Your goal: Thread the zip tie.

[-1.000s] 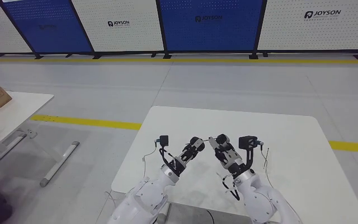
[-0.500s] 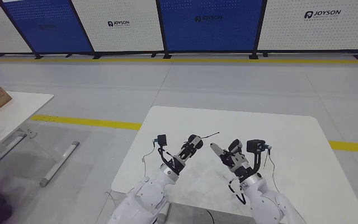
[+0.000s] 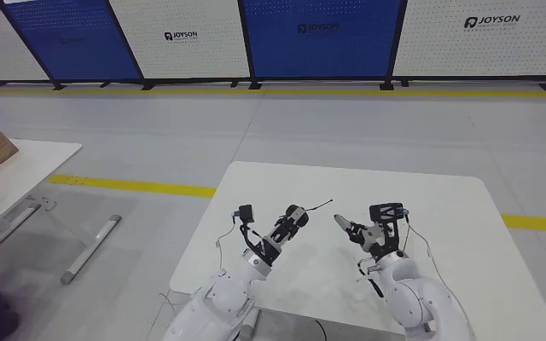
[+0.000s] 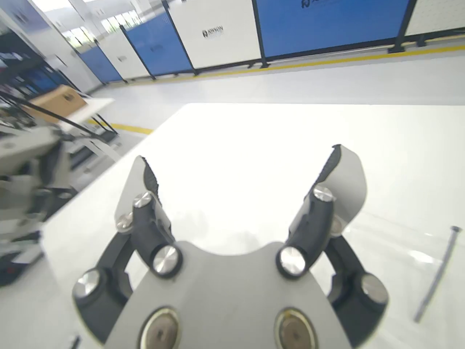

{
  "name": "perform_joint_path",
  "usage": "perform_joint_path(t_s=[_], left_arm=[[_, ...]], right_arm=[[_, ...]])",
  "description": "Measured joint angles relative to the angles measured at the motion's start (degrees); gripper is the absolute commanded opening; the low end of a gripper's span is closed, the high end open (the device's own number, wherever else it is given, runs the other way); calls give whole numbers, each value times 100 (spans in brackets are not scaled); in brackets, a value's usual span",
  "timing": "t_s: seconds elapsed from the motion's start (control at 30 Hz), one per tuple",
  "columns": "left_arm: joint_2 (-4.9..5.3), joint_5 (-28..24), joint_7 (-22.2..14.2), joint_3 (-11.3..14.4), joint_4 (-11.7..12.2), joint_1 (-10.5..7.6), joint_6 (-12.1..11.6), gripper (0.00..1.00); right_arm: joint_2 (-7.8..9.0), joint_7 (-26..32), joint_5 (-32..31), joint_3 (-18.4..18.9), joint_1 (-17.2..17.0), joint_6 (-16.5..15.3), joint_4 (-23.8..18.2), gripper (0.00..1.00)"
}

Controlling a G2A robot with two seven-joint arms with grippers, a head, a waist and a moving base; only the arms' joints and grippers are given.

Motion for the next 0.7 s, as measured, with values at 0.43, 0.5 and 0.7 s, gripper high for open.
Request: perform_joint_path(t_s=[0.43,0.5,0.7], left_arm=[[-1,-99,-126,29,-65,8,28,0],[6,-277,-274,5,-106,32,50,0],[8,-330,-301,-10,-115,36,62,0]], right_arm=[[10,293,146,-87,85,-531,191,100],[21,548,469,-33,177,-877,300,100],[30,691,389,4,244,-854,354,100]])
